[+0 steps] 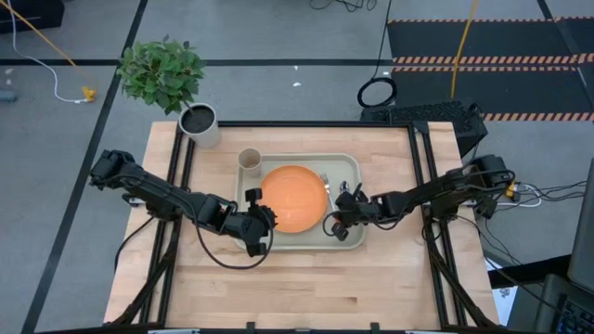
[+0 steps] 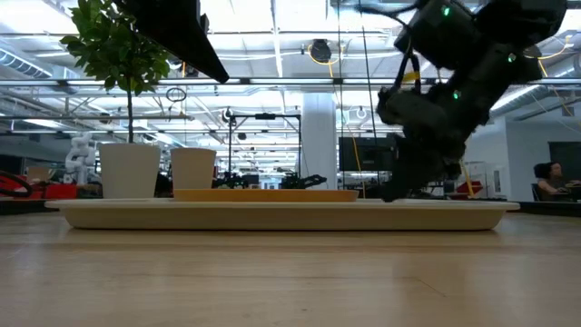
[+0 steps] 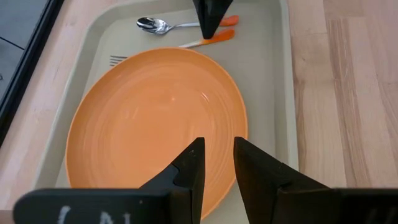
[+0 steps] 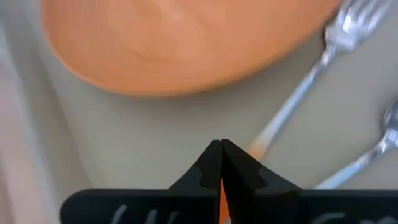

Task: Pick and place plate/cup/fork/spoon on tray
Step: Adjust the orange fork

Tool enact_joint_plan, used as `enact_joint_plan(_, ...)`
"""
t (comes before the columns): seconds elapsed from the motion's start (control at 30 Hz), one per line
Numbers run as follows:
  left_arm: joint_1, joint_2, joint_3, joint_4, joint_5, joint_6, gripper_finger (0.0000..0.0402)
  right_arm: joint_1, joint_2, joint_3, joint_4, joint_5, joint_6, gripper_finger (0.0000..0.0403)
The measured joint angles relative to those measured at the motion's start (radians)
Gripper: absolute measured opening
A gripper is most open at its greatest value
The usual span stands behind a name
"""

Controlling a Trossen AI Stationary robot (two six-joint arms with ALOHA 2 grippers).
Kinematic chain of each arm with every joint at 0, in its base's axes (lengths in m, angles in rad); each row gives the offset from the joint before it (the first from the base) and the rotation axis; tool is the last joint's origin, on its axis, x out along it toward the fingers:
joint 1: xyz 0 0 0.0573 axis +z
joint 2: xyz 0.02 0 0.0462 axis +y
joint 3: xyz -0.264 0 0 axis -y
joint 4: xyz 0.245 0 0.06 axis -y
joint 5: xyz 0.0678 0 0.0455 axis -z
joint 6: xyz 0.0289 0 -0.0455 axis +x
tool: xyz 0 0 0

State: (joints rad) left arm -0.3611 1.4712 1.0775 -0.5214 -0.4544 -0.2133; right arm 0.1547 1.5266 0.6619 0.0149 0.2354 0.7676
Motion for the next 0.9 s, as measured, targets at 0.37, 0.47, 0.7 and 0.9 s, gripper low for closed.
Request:
enact_joint_plan(0.37, 0.000, 0.000, 0.000, 0.002, 0.000, 0.002, 0.0088, -0.063, -0.020, 0.003, -0.032, -0.104, -0.124, 0.0000)
enact_joint_plan(0.47, 0.000, 0.000, 0.000, 0.003, 0.000, 0.001, 0.0088, -0.056, -0.022, 0.003, -0.086, -0.152, -0.125, 0.0000)
enact_joint_plan(0.7, 0.000, 0.000, 0.000, 0.004, 0.000, 0.001, 0.0088, -0.020, -0.019, 0.004, -0.139, -0.162, -0.100, 0.0000)
enact_joint_plan(0.9, 0.001, 0.000, 0.000, 0.004, 0.000, 0.001, 0.0088, -0.002, -0.019, 0.004, -0.132, -0.159, -0.072, 0.0000)
